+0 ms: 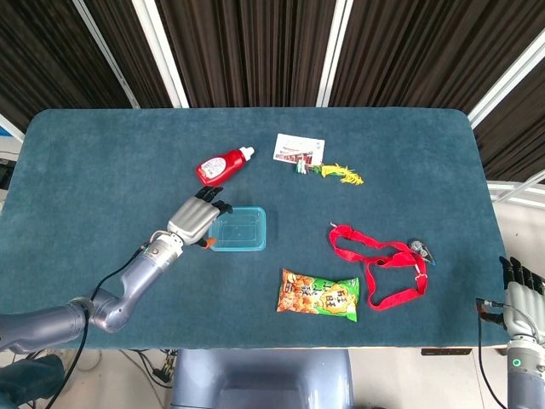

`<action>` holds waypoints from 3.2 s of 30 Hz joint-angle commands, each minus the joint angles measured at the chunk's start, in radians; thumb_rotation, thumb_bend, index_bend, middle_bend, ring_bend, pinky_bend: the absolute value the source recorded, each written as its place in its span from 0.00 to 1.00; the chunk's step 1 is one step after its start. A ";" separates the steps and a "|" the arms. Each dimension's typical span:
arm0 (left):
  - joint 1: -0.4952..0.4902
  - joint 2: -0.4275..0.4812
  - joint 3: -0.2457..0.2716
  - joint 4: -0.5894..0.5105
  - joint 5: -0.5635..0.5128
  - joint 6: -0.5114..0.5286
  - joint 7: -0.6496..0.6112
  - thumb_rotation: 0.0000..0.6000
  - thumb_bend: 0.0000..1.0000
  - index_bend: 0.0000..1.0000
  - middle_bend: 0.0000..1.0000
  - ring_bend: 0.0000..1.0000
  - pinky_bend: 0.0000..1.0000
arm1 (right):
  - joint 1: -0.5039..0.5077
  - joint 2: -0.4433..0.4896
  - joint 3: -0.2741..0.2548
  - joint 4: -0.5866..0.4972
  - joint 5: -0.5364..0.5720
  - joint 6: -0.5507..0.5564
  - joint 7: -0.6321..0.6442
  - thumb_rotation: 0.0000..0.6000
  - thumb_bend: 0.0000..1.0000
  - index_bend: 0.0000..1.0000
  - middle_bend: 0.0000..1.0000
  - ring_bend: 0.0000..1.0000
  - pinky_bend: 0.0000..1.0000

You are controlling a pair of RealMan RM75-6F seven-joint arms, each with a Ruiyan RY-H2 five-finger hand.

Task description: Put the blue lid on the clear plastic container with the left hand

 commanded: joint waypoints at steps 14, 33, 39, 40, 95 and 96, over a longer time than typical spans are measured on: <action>0.010 -0.021 -0.003 0.042 0.006 0.016 0.010 1.00 0.23 0.29 0.33 0.00 0.07 | 0.001 0.000 0.000 0.001 0.001 -0.002 0.001 1.00 0.27 0.04 0.00 0.00 0.00; 0.009 -0.035 -0.001 0.057 0.004 -0.001 0.026 1.00 0.23 0.29 0.33 0.00 0.07 | -0.001 0.002 0.001 -0.001 -0.001 0.001 0.004 1.00 0.27 0.04 0.00 0.00 0.00; 0.011 -0.039 0.000 0.061 -0.003 -0.007 0.033 1.00 0.23 0.29 0.33 0.00 0.07 | -0.002 0.004 0.001 -0.003 -0.001 0.001 0.005 1.00 0.27 0.04 0.00 0.00 0.00; 0.011 -0.039 0.000 0.061 -0.003 -0.007 0.035 1.00 0.23 0.29 0.33 0.00 0.07 | -0.001 0.004 0.001 -0.003 -0.001 0.000 0.005 1.00 0.27 0.04 0.00 0.00 0.00; -0.088 -0.197 -0.094 0.165 -0.027 -0.018 0.037 1.00 0.47 0.62 0.60 0.14 0.07 | 0.002 0.001 0.000 0.005 0.015 -0.009 -0.006 1.00 0.27 0.04 0.00 0.00 0.00; -0.090 -0.199 -0.100 0.166 -0.033 -0.024 0.025 1.00 0.47 0.62 0.60 0.14 0.07 | 0.002 0.001 0.000 0.005 0.015 -0.009 -0.006 1.00 0.27 0.04 0.00 0.00 0.00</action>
